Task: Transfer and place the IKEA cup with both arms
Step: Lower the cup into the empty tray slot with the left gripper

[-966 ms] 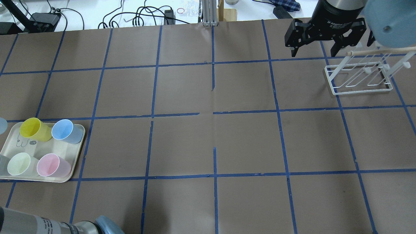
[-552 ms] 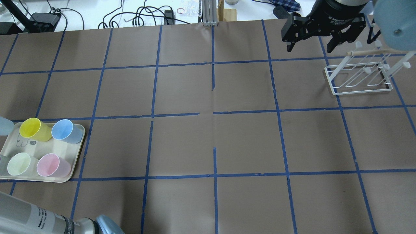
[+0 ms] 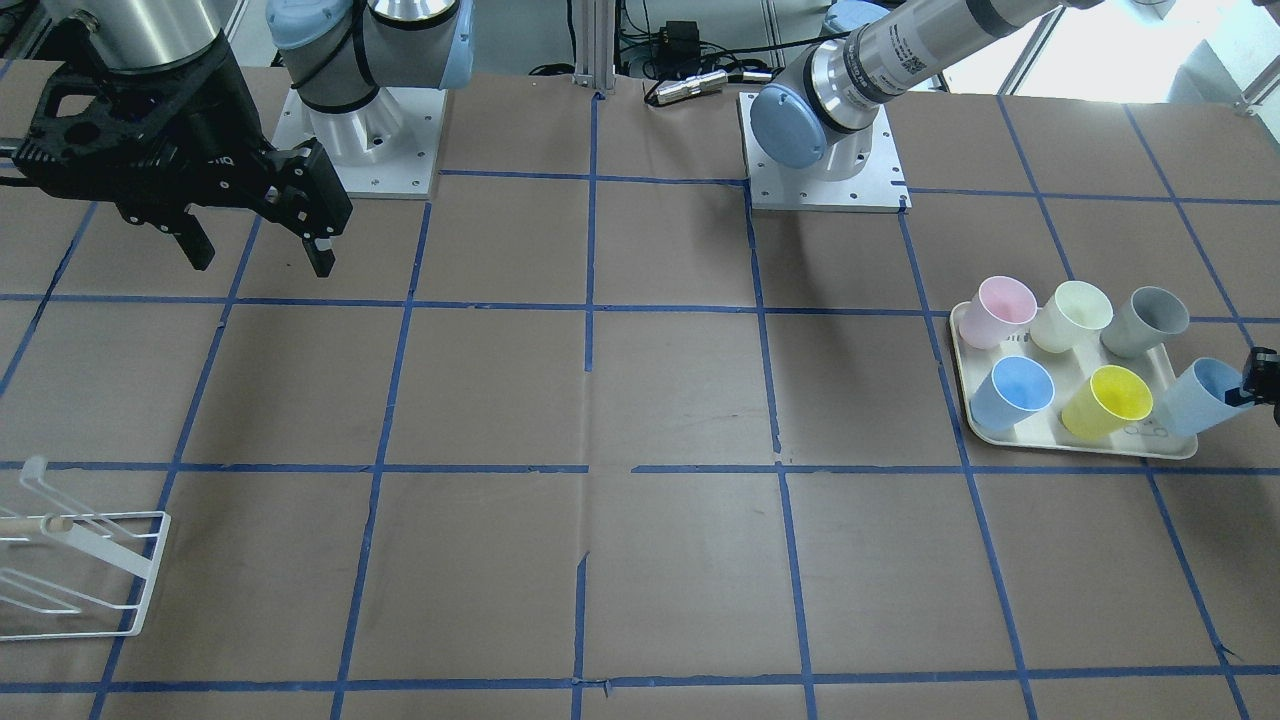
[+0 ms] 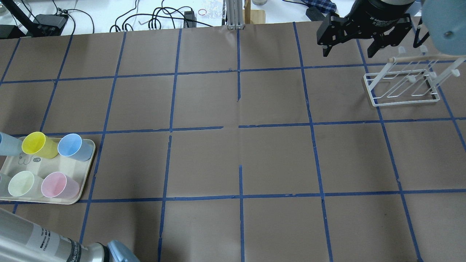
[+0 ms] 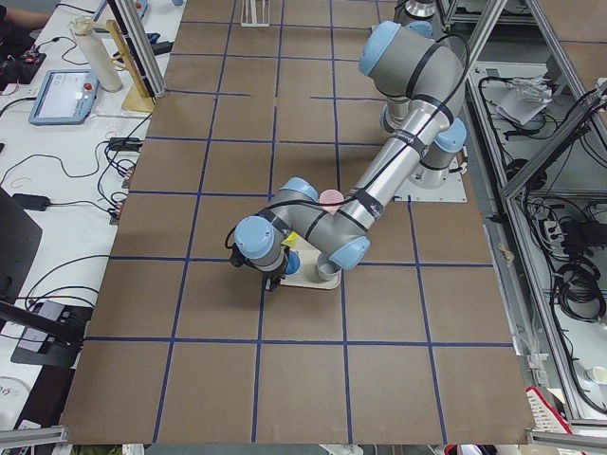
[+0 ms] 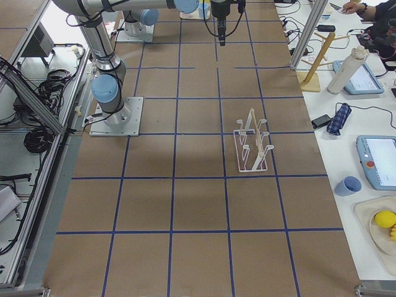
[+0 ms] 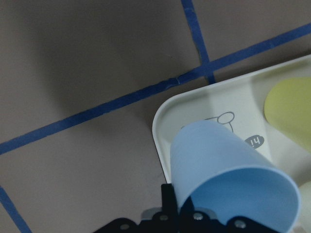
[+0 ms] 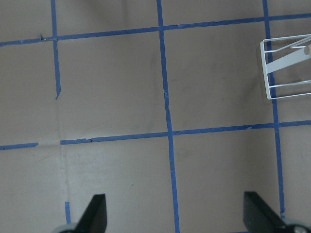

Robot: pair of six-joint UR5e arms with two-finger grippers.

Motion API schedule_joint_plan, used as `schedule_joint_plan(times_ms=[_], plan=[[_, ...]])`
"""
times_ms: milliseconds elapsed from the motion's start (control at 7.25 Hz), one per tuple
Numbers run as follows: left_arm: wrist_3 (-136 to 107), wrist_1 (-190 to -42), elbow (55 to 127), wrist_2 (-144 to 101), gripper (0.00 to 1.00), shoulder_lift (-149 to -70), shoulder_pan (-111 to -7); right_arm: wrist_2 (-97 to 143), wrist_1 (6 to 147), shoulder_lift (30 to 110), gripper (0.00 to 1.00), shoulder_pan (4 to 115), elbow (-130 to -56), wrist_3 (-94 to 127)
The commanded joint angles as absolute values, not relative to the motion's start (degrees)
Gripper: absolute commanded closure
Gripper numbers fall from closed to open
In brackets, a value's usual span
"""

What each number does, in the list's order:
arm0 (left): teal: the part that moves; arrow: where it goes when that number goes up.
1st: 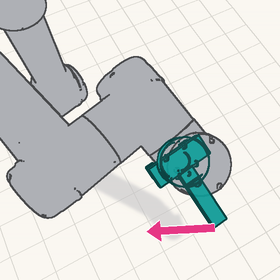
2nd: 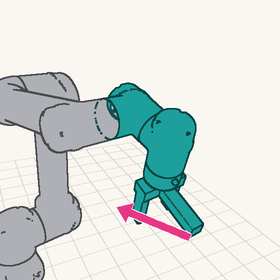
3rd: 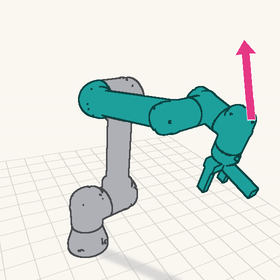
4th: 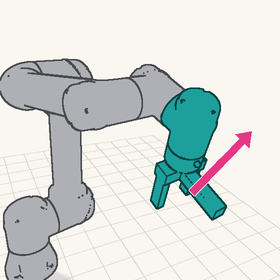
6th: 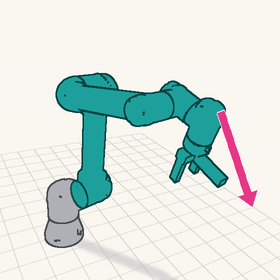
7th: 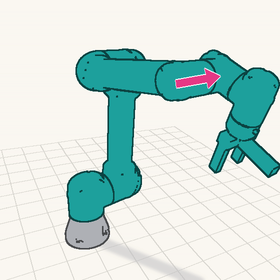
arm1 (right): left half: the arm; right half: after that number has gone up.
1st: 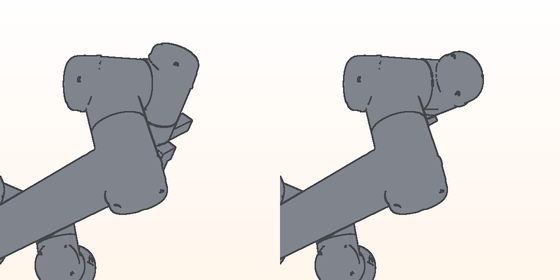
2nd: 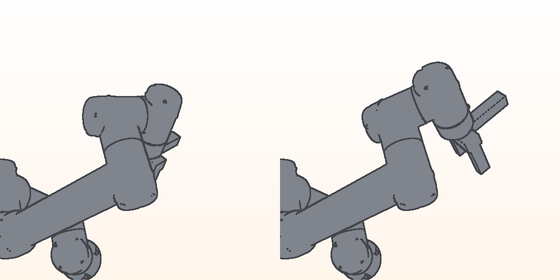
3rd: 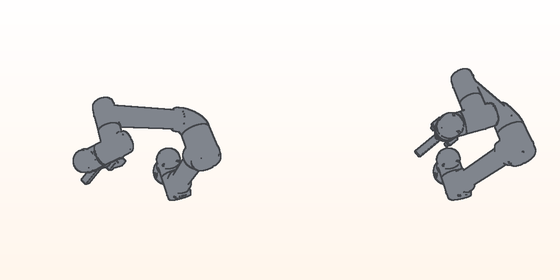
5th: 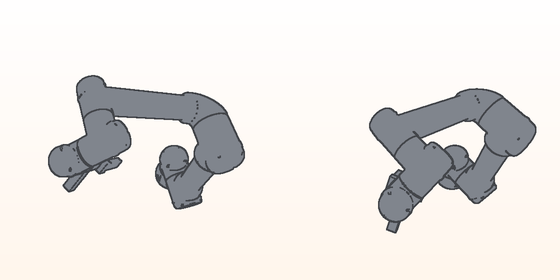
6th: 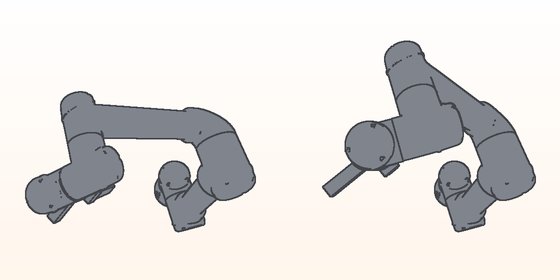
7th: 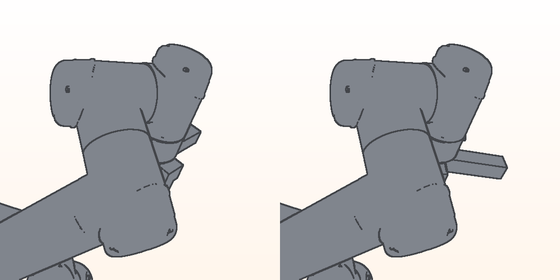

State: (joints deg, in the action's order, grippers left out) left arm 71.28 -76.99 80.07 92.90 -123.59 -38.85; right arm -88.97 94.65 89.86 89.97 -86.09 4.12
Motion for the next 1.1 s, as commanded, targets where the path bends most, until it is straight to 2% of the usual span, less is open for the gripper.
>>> schedule_joint_plan(times_ms=[0, 138, 276, 414, 552, 828, 966], plan=[[71.28, -76.91, 79.98, 92.99, 1.00, -124.80, -38.85, -88.68, 89.58, 90.09, 0.00, 90.17, -85.43, 3.43], [71.28, -76.90, 80.50, 92.90, 1.00, -124.89, -38.85, -88.51, 89.73, 89.91, 0.00, 90.09, -85.43, 3.34], [71.37, -76.90, 80.59, 92.81, 0.42, -124.98, -38.76, -88.59, 89.30, 90.09, 0.00, 90.09, -85.43, 3.08], [70.15, -77.25, 80.07, 93.07, 0.07, -124.72, -39.02, -89.20, 87.90, 90.70, 0.00, 90.17, -85.95, -0.14], [69.70, -77.78, 79.89, 93.08, 0.00, -123.50, -39.11, -89.47, 87.89, 91.75, 0.00, 90.18, -86.83, -0.44], [67.87, -82.84, 76.40, 93.08, 0.00, -120.52, -40.51, -89.56, 87.98, 91.85, 0.00, 90.18, -86.92, -0.44], [62.37, -91.58, 72.98, 92.99, 0.00, -117.89, -43.82, -89.65, 88.50, 91.85, 0.00, 90.18, -86.92, -0.35]])
